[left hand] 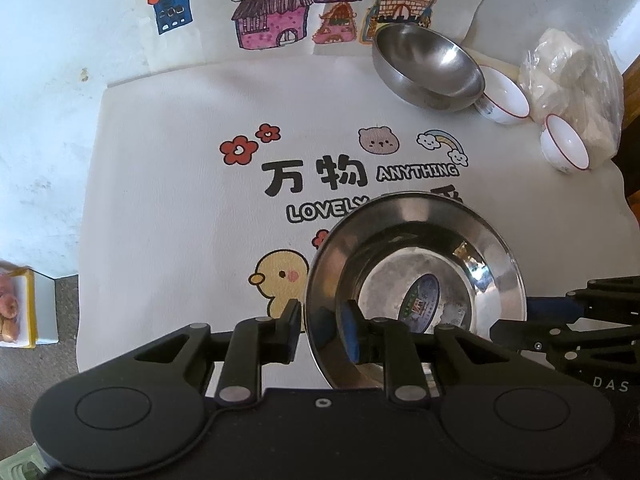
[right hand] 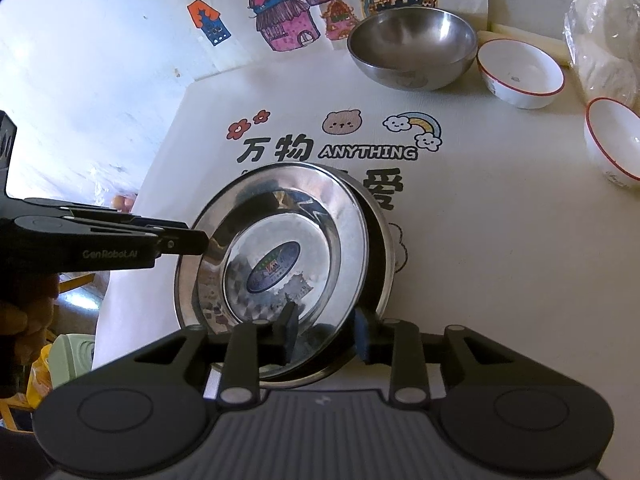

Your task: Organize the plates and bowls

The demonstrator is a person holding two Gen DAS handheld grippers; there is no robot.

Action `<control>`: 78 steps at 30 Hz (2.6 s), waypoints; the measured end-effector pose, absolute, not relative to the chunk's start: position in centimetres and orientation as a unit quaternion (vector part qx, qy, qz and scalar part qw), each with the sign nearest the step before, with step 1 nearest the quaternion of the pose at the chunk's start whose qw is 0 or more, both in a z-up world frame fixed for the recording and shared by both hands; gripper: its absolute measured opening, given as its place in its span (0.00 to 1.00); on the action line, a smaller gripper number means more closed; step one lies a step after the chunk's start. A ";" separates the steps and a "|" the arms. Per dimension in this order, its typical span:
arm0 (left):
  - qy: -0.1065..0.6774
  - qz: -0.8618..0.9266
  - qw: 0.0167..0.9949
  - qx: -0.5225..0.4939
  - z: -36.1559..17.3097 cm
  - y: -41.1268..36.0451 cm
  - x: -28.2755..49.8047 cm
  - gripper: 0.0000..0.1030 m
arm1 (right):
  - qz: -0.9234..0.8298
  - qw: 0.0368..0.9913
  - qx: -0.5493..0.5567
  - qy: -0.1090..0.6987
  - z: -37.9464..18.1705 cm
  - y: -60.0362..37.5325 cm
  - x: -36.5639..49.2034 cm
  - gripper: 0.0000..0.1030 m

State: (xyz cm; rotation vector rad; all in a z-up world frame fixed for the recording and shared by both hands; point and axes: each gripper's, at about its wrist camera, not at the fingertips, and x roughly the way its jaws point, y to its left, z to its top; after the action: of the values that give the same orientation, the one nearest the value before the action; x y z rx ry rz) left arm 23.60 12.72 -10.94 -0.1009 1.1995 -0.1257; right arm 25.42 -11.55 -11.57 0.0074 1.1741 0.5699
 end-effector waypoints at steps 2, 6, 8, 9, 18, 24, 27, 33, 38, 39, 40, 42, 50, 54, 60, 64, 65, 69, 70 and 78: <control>0.562 -0.055 0.824 -0.048 -10.9 12.8 23.6 0.32 | 0.264 0.796 0.005 0.545 -11.5 -11.7 25.4 0.33; 0.558 -0.047 0.827 -0.049 -10.8 12.9 23.7 0.39 | 0.262 0.799 0.007 0.541 -11.3 -11.9 25.3 0.34; 0.556 -0.045 0.829 -0.049 -10.7 12.9 23.7 0.41 | 0.260 0.802 0.008 0.537 -11.1 -12.1 25.3 0.37; 0.555 -0.044 0.829 -0.050 -10.7 12.9 23.7 0.42 | 0.260 0.804 0.009 0.535 -11.0 -12.2 25.3 0.37; 0.542 -0.029 0.838 -0.055 -10.2 13.2 24.4 0.68 | 0.246 0.815 0.022 0.523 -10.5 -13.2 25.5 0.52; 0.534 -0.024 0.843 -0.058 -10.0 12.8 26.4 0.95 | 0.222 0.822 0.037 0.523 -10.7 -14.5 25.8 0.73; 0.536 -0.027 0.842 -0.057 -10.2 12.5 27.8 0.99 | 0.210 0.824 0.048 0.524 -10.9 -15.2 26.0 0.83; 0.543 -0.036 0.836 -0.070 -10.8 11.8 30.5 0.99 | 0.189 0.827 0.082 0.523 -11.2 -16.6 26.8 1.00; 0.512 -0.045 0.849 -0.127 -10.4 11.8 32.6 0.99 | 0.159 0.834 0.112 0.516 -11.2 -17.7 28.0 1.00; 0.507 -0.045 0.851 -0.132 -10.3 11.7 33.2 0.99 | 0.156 0.836 0.117 0.513 -11.2 -17.8 28.3 1.00; 0.503 -0.044 0.852 -0.136 -10.2 11.6 33.8 0.99 | 0.152 0.837 0.123 0.510 -11.1 -17.9 28.7 1.00; 0.498 -0.043 0.855 -0.139 -10.0 11.2 35.3 0.99 | 0.144 0.841 0.132 0.505 -11.1 -18.0 29.6 1.00; 0.482 -0.063 0.866 -0.118 -9.3 8.6 41.5 0.99 | 0.121 0.848 0.165 0.489 -11.4 -17.4 33.6 1.00; 0.489 -0.072 0.865 -0.090 -9.9 7.6 43.8 0.99 | 0.108 0.851 0.185 0.479 -11.3 -17.2 35.8 1.00; 0.495 -0.078 0.865 -0.038 -10.7 5.8 45.7 0.99 | 0.080 0.846 0.227 0.476 -11.8 -17.0 38.5 1.00; 0.504 -0.076 0.860 -0.020 -11.0 5.0 46.5 0.99 | 0.074 0.841 0.239 0.479 -12.2 -16.6 39.2 0.95; 0.506 -0.075 0.859 -0.019 -11.1 4.8 46.6 0.99 | 0.074 0.841 0.239 0.479 -12.3 -16.5 39.3 0.94; 0.508 -0.076 0.858 -0.023 -11.2 4.4 47.0 0.99 | 0.071 0.841 0.244 0.478 -12.4 -15.9 39.8 0.90; 0.508 -0.078 0.858 -0.023 -11.2 4.3 47.1 0.99 | 0.069 0.840 0.247 0.478 -12.5 -15.8 39.9 0.88; 0.509 -0.082 0.856 -0.033 -11.5 3.6 47.4 0.83 | 0.062 0.830 0.272 0.483 -12.9 -15.3 40.8 0.79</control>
State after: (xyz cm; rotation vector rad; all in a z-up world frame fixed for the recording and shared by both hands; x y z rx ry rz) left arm 47.36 3.58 -11.46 -0.0693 1.0694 -0.1725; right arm 40.77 -15.26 -12.94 0.5768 1.0251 0.1320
